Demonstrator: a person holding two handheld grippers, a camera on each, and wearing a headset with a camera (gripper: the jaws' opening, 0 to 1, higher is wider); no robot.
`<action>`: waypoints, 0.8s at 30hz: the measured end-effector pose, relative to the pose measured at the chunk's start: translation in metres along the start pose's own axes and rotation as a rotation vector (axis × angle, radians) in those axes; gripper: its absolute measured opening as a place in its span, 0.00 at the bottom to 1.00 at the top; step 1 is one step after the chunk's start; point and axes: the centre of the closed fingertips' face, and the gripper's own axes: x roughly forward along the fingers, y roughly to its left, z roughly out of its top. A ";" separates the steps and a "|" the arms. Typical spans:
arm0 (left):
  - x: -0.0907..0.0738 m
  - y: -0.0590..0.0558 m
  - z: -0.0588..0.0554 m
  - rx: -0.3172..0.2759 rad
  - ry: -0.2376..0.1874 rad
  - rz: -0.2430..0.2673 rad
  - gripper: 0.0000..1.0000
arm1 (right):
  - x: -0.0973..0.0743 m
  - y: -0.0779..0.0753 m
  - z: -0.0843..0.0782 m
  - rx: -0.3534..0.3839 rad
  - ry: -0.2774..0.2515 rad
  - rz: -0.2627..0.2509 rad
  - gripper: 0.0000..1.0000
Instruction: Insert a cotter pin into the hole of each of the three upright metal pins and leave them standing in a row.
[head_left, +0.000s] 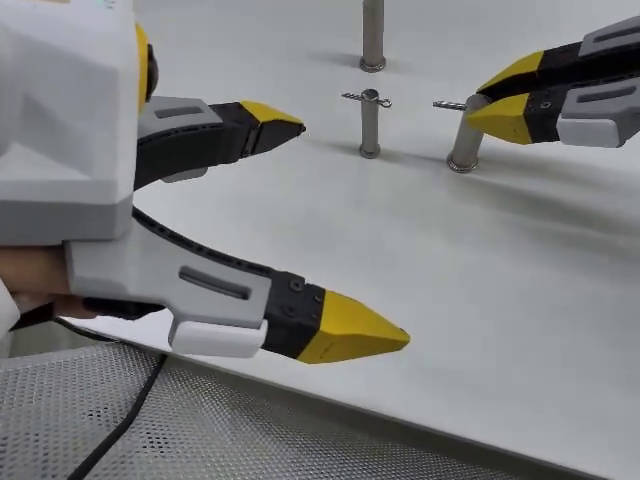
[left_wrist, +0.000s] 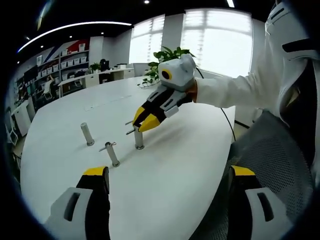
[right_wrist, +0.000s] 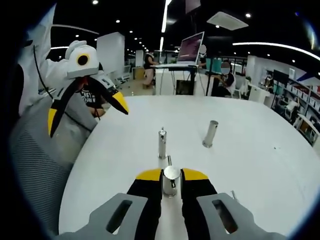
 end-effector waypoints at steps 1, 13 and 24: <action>0.000 0.000 0.000 -0.004 -0.003 0.003 0.99 | -0.001 0.000 0.004 -0.001 -0.015 0.002 0.08; 0.000 0.003 0.003 -0.029 -0.020 0.021 0.99 | -0.021 0.007 0.018 -0.019 -0.016 -0.019 0.32; -0.001 0.006 0.010 -0.054 -0.047 0.035 0.99 | -0.041 0.022 0.014 0.101 -0.067 -0.062 0.59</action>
